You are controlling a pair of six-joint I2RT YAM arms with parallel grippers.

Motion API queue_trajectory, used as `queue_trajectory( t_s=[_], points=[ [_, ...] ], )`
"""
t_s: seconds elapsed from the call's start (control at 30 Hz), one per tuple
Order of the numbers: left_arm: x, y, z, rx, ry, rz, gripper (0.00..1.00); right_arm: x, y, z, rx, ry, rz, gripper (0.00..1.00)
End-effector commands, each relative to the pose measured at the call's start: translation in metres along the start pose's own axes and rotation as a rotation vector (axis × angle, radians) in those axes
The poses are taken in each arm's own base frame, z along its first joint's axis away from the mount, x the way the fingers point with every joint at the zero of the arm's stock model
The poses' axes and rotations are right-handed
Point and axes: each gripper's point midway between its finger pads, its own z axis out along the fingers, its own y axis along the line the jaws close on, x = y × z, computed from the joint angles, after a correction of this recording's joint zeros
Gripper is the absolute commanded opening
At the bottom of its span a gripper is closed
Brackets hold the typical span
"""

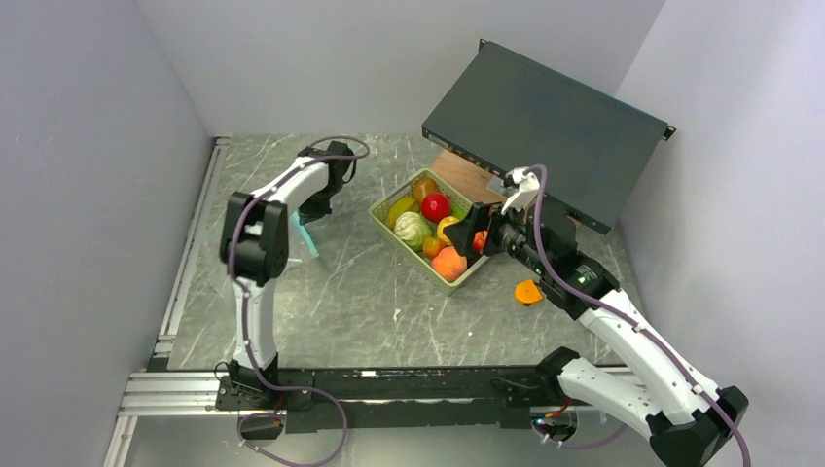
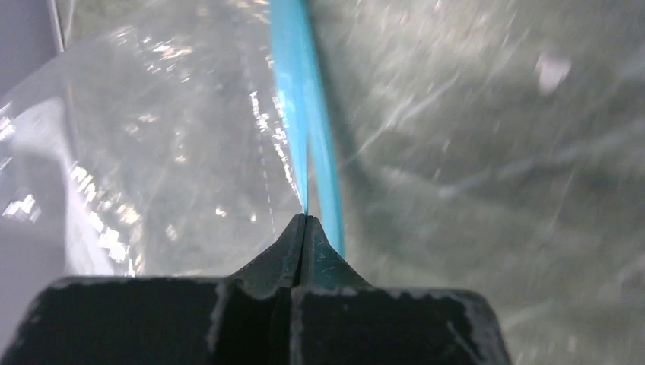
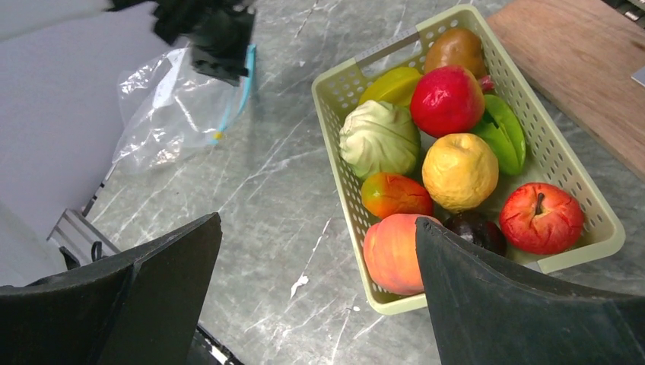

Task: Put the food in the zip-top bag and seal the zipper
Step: Pick up the zipper food storage bag at the center of the board, then open the zipper of the food storage bag at the center of the board.

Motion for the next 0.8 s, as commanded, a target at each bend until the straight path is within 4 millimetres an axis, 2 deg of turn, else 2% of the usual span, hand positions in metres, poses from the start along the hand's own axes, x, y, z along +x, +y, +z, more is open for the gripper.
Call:
queue_trajectory(
  t_s=[0.0, 0.1, 0.27, 0.37, 0.4, 0.47, 0.6, 0.77],
  points=[
    [-0.007, 0.029, -0.064, 0.164, -0.137, -0.076, 0.00, -0.009, 0.008, 0.003, -0.028, -0.011, 0.010, 1.00],
    [0.008, 0.037, -0.093, 0.303, -0.181, -0.114, 0.00, -0.003, 0.012, 0.008, -0.060, 0.013, 0.009, 1.00],
    [0.044, 0.044, -0.128, 0.501, -0.208, -0.142, 0.00, 0.006, 0.033, 0.024, -0.129, 0.055, 0.038, 0.97],
    [0.059, 0.055, -0.148, 0.580, -0.238, -0.180, 0.00, 0.013, 0.051, 0.037, -0.115, 0.069, 0.048, 0.92],
    [0.062, 0.056, -0.156, 0.618, -0.251, -0.190, 0.00, 0.018, 0.066, 0.039, -0.131, 0.080, 0.042, 0.91],
    [0.071, 0.057, -0.169, 0.690, -0.264, -0.203, 0.00, 0.026, 0.079, 0.052, -0.100, 0.094, 0.042, 0.91],
    [0.088, 0.064, -0.182, 0.766, -0.285, -0.229, 0.00, 0.047, 0.115, 0.078, -0.086, 0.163, 0.071, 0.89],
    [0.109, 0.073, -0.184, 0.785, -0.292, -0.229, 0.00, 0.078, 0.149, 0.112, -0.087, 0.232, 0.174, 0.85]
  ],
)
